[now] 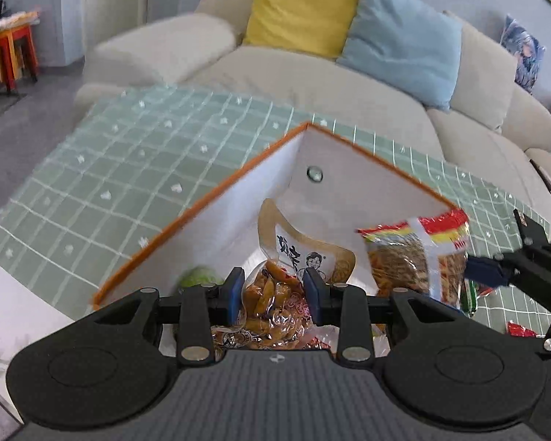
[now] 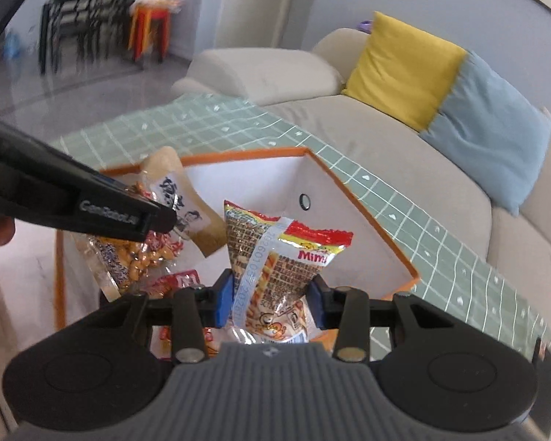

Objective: Organize snacks
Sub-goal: 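Carry the peanut packet and Mimi bag over the orange box and lower them inside, then open both tools to release the packets into the box and withdraw, then grasp the white drink packet with the left tool while the right tool grasps the red cartoon crisp bag, then lift the white packet and red crisp bag and carry them over the orange box, then open both tools to drop the white packet and crisp bag into the box, then withdraw both tools from the box toward the green sausage and candy packet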

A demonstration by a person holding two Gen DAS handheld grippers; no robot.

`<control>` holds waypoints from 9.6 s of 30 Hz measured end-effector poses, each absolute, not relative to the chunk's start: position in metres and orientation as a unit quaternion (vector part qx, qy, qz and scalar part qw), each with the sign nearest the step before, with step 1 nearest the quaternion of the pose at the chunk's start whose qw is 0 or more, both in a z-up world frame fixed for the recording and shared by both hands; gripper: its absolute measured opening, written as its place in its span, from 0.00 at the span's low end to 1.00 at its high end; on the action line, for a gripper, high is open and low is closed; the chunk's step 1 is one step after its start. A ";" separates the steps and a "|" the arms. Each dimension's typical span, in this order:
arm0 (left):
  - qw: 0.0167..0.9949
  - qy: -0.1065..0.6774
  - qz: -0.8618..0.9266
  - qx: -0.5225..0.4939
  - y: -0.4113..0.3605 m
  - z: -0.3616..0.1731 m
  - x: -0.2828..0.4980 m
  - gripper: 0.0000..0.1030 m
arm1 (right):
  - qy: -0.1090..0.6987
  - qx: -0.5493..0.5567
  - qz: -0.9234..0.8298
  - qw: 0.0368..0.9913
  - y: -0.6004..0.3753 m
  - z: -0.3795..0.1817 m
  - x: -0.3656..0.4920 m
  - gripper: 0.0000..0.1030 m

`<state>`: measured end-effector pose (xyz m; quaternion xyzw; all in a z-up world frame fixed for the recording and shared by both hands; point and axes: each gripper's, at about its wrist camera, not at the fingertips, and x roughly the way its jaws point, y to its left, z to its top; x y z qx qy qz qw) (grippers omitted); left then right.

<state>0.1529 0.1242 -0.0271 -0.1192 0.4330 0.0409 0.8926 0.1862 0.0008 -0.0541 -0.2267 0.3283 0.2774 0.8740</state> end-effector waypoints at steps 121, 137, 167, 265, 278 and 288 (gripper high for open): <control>0.883 0.466 -0.051 0.018 -0.094 -0.136 0.184 0.83 | 0.507 0.042 -0.084 0.857 -0.259 -0.178 0.193 0.82; 0.879 0.465 -0.097 0.023 -0.094 -0.129 0.157 0.52 | 0.512 0.025 -0.019 0.858 -0.233 -0.171 0.183 0.66; 0.915 0.392 -0.086 -0.045 -0.055 -0.055 0.095 0.51 | 0.483 0.039 0.046 0.873 -0.216 -0.133 0.143 0.66; 0.882 0.466 0.067 -0.026 0.101 -0.063 0.177 0.79 | 0.422 -0.112 0.215 0.873 0.001 -0.083 0.277 0.75; 0.919 0.385 0.065 -0.052 0.080 -0.038 0.130 0.80 | 0.373 -0.061 0.180 0.908 -0.041 -0.049 0.228 0.86; 0.940 0.336 0.042 -0.045 0.054 -0.021 0.103 0.79 | 0.349 -0.041 0.152 0.924 -0.087 -0.043 0.174 0.86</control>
